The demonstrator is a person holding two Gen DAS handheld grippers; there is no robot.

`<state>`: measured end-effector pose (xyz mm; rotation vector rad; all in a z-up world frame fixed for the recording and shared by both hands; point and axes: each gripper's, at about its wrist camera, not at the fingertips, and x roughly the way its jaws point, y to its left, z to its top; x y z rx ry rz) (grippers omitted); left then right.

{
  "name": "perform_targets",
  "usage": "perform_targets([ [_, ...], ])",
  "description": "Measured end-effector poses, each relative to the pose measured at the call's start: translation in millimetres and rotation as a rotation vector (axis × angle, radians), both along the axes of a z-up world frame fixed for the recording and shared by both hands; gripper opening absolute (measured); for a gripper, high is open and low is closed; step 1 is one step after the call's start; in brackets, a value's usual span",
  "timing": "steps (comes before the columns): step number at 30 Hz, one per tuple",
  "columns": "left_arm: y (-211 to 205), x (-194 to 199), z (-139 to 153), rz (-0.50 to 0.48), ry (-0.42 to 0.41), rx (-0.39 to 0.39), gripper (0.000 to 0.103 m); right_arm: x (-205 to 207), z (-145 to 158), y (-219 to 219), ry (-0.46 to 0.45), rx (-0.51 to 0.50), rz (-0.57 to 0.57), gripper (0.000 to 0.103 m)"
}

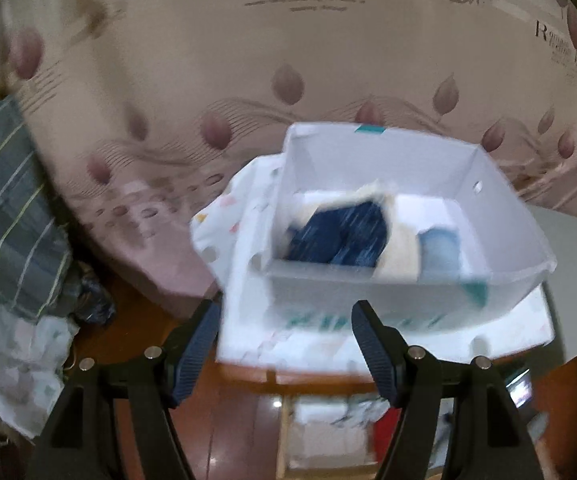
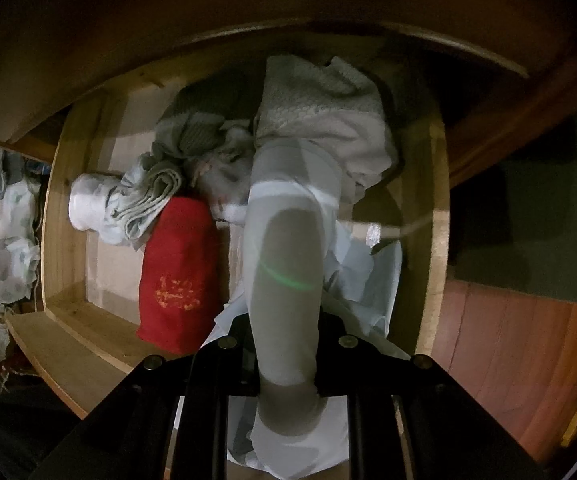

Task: Take underwear out of drawer
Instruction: 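Carry the white garment over the box with the right tool while the left tool returns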

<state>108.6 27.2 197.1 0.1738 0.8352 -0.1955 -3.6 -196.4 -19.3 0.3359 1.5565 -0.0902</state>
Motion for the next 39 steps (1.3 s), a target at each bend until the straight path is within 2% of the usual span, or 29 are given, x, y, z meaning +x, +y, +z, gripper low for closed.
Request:
perform_targets([
  [3, 22.8, -20.7, -26.6, 0.048, -0.016, 0.024, 0.071, -0.6, 8.0, -2.4, -0.020, 0.017, -0.017, 0.014],
  [7, 40.5, -26.1, -73.2, 0.104, 0.056, 0.041, 0.071, 2.2, 22.4, -3.6, -0.048, 0.020, -0.032, 0.014],
  [11, 48.4, -25.7, -108.5, 0.151, 0.116, -0.007, 0.071, 5.7, 31.2, -4.3, -0.041, 0.022, -0.042, 0.014],
  [15, 48.9, -29.5, -132.4, 0.162, 0.131, -0.011, 0.071, 10.3, 44.9, -1.0, -0.039, -0.001, -0.024, 0.014],
  [17, 49.0, -27.3, -137.2, 0.158, 0.157, -0.008, 0.071, 12.1, 52.3, -0.2, -0.036, 0.006, -0.021, 0.014],
  [19, 52.8, -25.9, -139.1, 0.150, 0.172, -0.043, 0.071, 13.4, 58.6, 2.5, -0.028, -0.007, -0.007, 0.013],
  [22, 57.0, -24.9, -138.6, 0.182, 0.161, -0.040, 0.071, 13.0, 68.5, 5.8, -0.019, 0.008, -0.001, 0.013],
  [27, 66.2, -19.4, -136.9, 0.211, 0.180, -0.092, 0.071, 10.5, 96.9, 20.6, -0.034, 0.023, 0.036, 0.013],
  [32, 72.8, -16.6, -140.6, 0.221, 0.223, -0.122, 0.071, 1.9, 137.2, 38.6, -0.068, 0.018, 0.091, 0.013],
  [39, 74.5, -18.2, -140.9, 0.223, 0.224, -0.127, 0.071, -3.5, 204.2, 50.8, -0.154, -0.007, 0.134, 0.013],
])
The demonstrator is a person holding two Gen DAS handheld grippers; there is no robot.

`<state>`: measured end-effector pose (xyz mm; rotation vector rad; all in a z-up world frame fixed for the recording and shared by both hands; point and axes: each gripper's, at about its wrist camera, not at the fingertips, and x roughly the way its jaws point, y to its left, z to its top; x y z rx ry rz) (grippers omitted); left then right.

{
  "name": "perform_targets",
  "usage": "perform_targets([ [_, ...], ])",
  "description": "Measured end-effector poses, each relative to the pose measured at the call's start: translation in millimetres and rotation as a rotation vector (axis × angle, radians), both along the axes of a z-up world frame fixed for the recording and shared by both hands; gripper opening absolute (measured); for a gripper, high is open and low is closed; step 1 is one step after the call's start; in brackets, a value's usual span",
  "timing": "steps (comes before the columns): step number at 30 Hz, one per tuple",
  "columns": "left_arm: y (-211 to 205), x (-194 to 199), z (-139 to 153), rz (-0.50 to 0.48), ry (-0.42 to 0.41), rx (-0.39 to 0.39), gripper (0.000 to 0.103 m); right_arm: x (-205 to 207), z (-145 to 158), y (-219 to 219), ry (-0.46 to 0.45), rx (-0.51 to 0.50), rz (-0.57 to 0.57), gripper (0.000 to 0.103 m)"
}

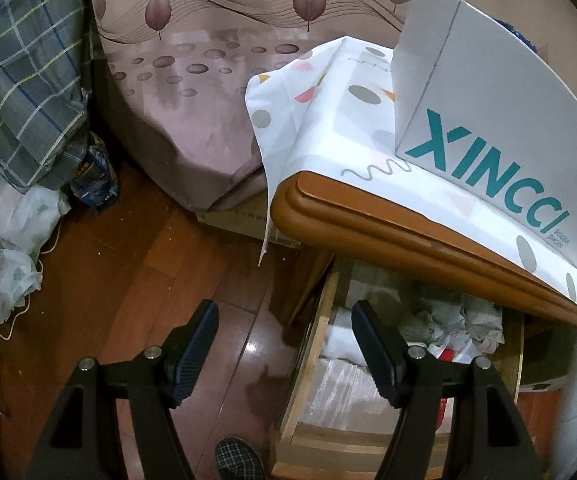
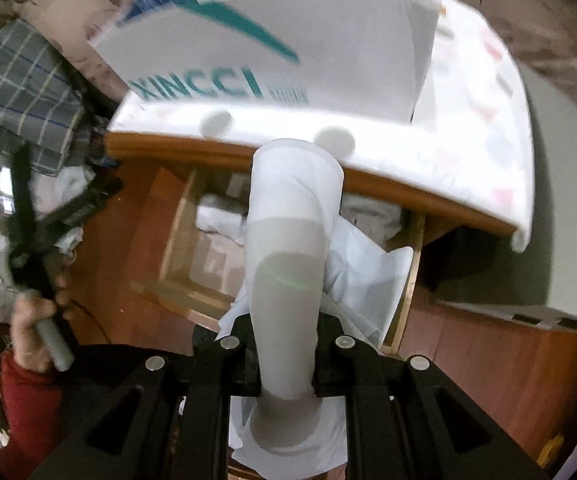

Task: Take underwear out of drawer
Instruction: 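Carry the white garment over the box with the right tool while the left tool returns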

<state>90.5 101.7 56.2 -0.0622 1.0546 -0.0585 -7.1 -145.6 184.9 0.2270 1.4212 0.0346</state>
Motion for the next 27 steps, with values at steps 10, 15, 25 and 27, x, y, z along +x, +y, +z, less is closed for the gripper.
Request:
perform_targets([
  [10, -3.2, -4.8, 4.8, -0.012, -0.028, 0.041, 0.071, 45.5, 108.6, -4.6, -0.200, -0.061, -0.003, 0.013],
  [15, -2.7, -5.5, 7.2, -0.021, -0.038, 0.037, 0.071, 96.5, 140.2, -14.2, -0.268, -0.117, -0.020, 0.013],
  [25, -11.5, -3.8, 3.5, -0.064, -0.041, 0.095, 0.071, 185.8, 120.6, -37.3, -0.271, -0.192, -0.060, 0.014],
  [27, -14.5, -2.9, 1.8, -0.081, -0.036, 0.107, 0.071, 199.4, 98.8, -40.0, -0.235, -0.206, -0.058, 0.015],
])
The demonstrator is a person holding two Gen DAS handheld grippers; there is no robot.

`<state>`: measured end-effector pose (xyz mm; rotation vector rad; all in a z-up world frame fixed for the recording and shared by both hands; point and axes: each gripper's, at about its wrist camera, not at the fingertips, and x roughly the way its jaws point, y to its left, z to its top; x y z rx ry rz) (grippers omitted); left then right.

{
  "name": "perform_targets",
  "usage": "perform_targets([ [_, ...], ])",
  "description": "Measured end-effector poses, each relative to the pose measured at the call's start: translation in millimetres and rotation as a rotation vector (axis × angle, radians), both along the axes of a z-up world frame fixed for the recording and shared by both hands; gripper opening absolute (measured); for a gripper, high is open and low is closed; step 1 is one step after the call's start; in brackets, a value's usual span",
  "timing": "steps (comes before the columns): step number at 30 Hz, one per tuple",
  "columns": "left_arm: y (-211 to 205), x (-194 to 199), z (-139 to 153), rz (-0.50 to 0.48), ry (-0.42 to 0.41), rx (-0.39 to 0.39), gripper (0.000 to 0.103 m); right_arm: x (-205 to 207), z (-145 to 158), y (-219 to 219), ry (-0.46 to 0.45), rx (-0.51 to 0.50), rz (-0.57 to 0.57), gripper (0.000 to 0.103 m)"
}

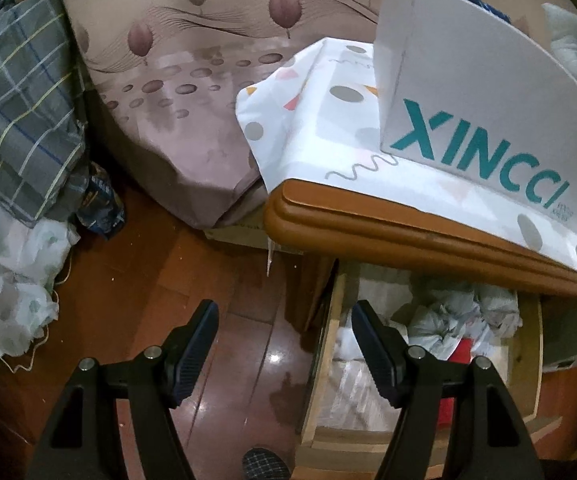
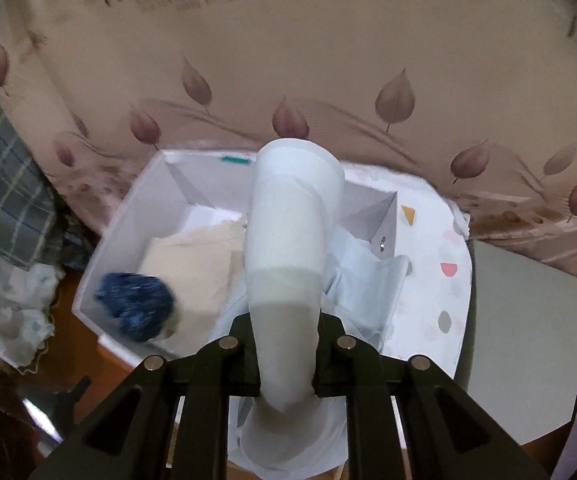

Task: Take underwear out of drawer
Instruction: 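Carry the white garment over the box with the right tool while the left tool returns, then open the right tool to drop the white garment into the box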

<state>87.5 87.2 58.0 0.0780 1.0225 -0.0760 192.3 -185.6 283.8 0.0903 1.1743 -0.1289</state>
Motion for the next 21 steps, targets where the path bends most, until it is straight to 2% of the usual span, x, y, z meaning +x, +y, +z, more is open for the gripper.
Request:
perform_targets([
  [7, -9.9, 1.9, -8.2, -0.041, 0.022, 0.045, 0.071, 26.3, -60.9, -13.9, 0.092, 0.003, -0.029, 0.017],
  [10, -14.0, 3.8, -13.7, -0.067, 0.053, 0.032, 0.071, 28.0, -74.4, -16.6, 0.107, -0.005, -0.035, 0.026],
  [12, -16.1, 4.9, -18.2, -0.085, 0.083, 0.013, 0.071, 27.9, -78.5, -19.4, 0.108, 0.007, -0.049, 0.044],
  [14, -17.3, 5.4, -23.3, -0.095, 0.110, 0.008, 0.071, 25.5, -78.4, -22.5, 0.108, 0.007, -0.062, 0.051],
  [16, -18.7, 5.4, -25.9, -0.106, 0.116, 0.020, 0.071, 21.7, -71.5, -23.1, 0.097, 0.006, -0.065, 0.054],
  [21, -17.7, 4.7, -30.6, -0.120, 0.135, 0.049, 0.071, -4.7, -28.2, -20.8, 0.015, 0.038, -0.066, 0.058],
])
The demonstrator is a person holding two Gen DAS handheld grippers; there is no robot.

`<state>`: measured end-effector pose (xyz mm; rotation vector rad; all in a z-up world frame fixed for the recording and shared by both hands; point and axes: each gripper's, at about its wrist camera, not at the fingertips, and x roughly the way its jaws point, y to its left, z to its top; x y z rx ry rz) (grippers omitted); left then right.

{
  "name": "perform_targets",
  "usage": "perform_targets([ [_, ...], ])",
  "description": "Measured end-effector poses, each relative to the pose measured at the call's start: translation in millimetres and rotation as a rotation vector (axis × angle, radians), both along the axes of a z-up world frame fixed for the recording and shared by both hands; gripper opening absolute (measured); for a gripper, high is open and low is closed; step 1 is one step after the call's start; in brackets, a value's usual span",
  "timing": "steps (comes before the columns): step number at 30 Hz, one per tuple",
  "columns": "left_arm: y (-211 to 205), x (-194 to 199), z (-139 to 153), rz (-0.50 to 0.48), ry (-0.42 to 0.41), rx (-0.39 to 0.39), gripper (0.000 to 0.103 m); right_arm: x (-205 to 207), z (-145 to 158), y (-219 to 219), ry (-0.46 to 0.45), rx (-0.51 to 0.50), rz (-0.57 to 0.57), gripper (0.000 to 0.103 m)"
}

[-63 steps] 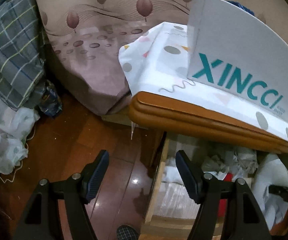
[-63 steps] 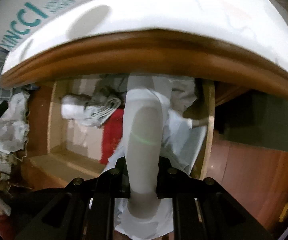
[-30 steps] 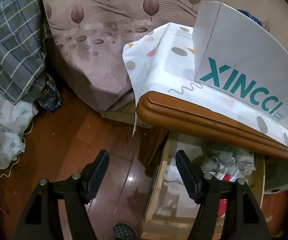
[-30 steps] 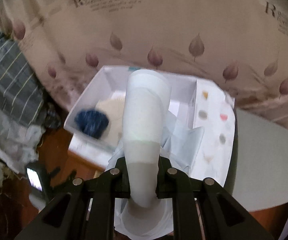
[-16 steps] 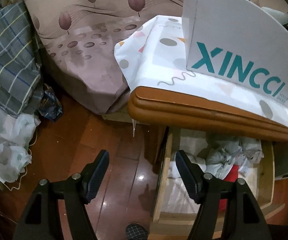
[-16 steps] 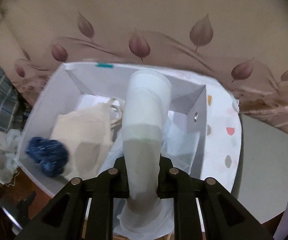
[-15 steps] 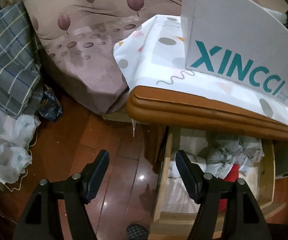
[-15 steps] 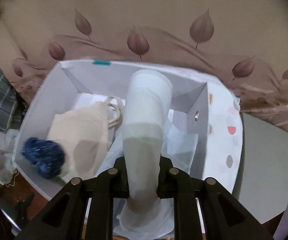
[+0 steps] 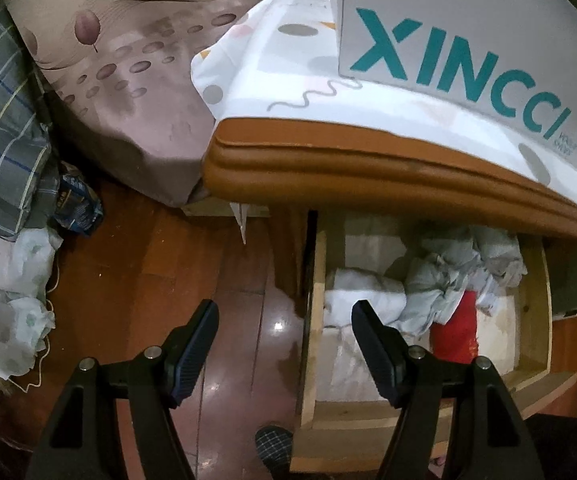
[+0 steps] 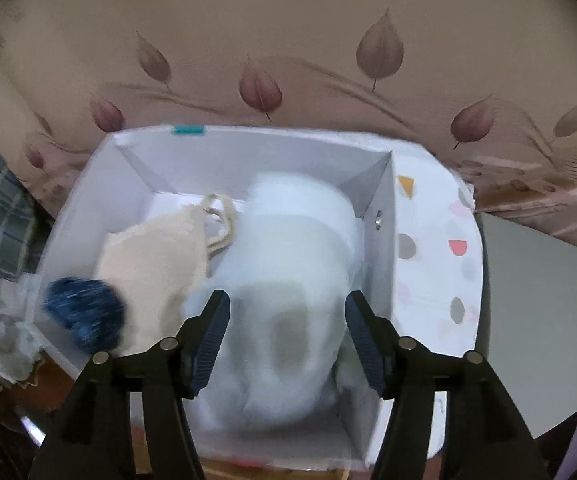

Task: Take underwear out of drawer
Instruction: 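Open the right tool to drop the white garment into the box, then move the right tool into the drawer and grasp the red garment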

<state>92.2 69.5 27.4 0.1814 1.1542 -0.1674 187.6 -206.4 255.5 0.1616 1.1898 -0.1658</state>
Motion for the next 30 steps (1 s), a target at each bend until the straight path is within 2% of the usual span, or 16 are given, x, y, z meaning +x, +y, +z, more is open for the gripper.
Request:
perform_targets([
  [5, 2.0, -1.9, 3.0, -0.007, -0.031, 0.062, 0.071, -55.6, 33.7, 21.9, -0.036, 0.017, 0.061, 0.062],
  [7, 1.8, -2.7, 2.5, -0.008, -0.026, 0.065, 0.071, -78.7, 32.5, 31.8, -0.025, 0.034, 0.094, 0.063],
  [9, -0.9, -4.2, 1.7, -0.018, -0.021, 0.071, 0.071, -105.6, 18.8, 43.7, 0.014, 0.054, 0.117, 0.063],
  [14, -6.9, -8.0, 1.6, -0.042, -0.028, 0.094, 0.071, -153.6, -49.4, 71.1, 0.144, 0.091, 0.146, 0.063],
  [17, -8.1, -8.4, 1.1, -0.051, -0.023, 0.089, 0.071, -169.7, -112.5, 87.5, 0.248, 0.122, 0.132, 0.062],
  [23, -4.7, -6.7, -0.7, -0.039, -0.001, 0.077, 0.071, -166.8, -213.5, 108.1, 0.405, 0.145, 0.103, 0.062],
  [26, -2.5, -4.7, -3.0, -0.027, 0.025, 0.054, 0.071, -161.8, -245.5, 118.4, 0.455, 0.135, 0.096, 0.062],
  [30, -5.4, -5.0, -5.7, -0.037, 0.032, 0.072, 0.071, -153.0, -276.0, 127.8, 0.527, 0.102, 0.114, 0.062],
])
